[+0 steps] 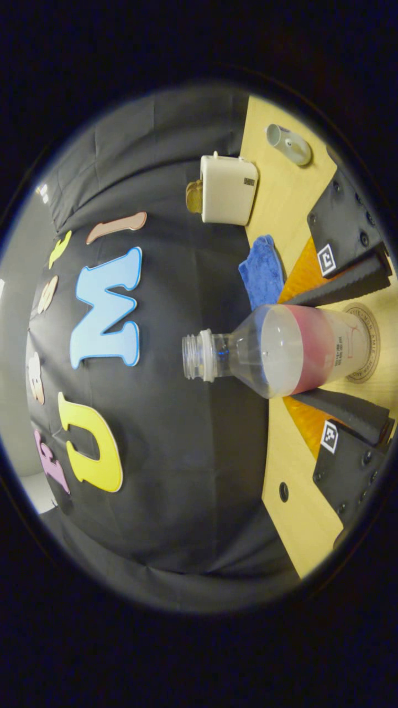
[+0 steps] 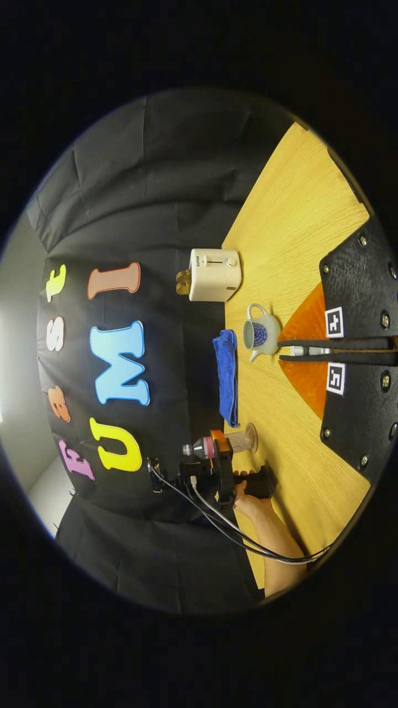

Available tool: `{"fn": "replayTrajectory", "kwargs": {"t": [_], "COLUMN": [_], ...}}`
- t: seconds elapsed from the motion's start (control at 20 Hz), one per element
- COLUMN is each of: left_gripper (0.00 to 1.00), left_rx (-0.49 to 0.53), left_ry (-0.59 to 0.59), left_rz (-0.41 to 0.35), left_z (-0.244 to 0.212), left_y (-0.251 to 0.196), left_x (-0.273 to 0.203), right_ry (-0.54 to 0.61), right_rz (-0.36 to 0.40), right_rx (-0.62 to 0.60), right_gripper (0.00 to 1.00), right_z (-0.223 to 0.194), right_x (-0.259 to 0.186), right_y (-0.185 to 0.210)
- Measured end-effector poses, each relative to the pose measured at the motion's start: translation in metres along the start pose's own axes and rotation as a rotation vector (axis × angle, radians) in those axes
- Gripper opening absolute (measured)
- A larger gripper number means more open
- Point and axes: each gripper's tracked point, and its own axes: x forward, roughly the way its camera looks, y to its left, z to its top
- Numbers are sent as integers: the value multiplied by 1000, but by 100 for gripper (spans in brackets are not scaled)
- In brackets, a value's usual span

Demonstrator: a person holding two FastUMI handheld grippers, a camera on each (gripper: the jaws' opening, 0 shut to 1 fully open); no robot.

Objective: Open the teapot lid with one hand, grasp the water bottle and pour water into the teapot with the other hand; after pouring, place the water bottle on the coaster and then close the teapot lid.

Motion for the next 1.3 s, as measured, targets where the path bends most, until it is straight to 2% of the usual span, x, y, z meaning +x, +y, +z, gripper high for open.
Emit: {"fn": "replayTrajectory", "kwargs": {"t": [0.35, 0.5, 0.55, 0.7, 1.05, 1.3], "left_gripper": [87, 87, 95, 100, 100, 100], "left_rx": [-22, -31, -25, -28, -15, -6], "left_ry": [20, 29, 33, 32, 35, 30], "left_rz": [18, 1, 7, 31, 39, 29], "left_z": [-10, -15, -16, -14, -14, -1], "left_y": [3, -2, -2, 0, -1, -14], "left_x": [5, 7, 6, 1, -29, -89], "right_ry": [1, 2, 2, 1, -14, -48], "right_rz": [4, 4, 1, -2, 11, 5], "right_rx": [-2, -5, -7, -5, 0, -6], "right_gripper": [2, 2, 2, 2, 2, 2], "right_z": [1, 0, 1, 1, 5, 18], "right_x": [0, -1, -1, -2, -11, -8], "right_y": [2, 2, 1, 1, 6, 0]}}
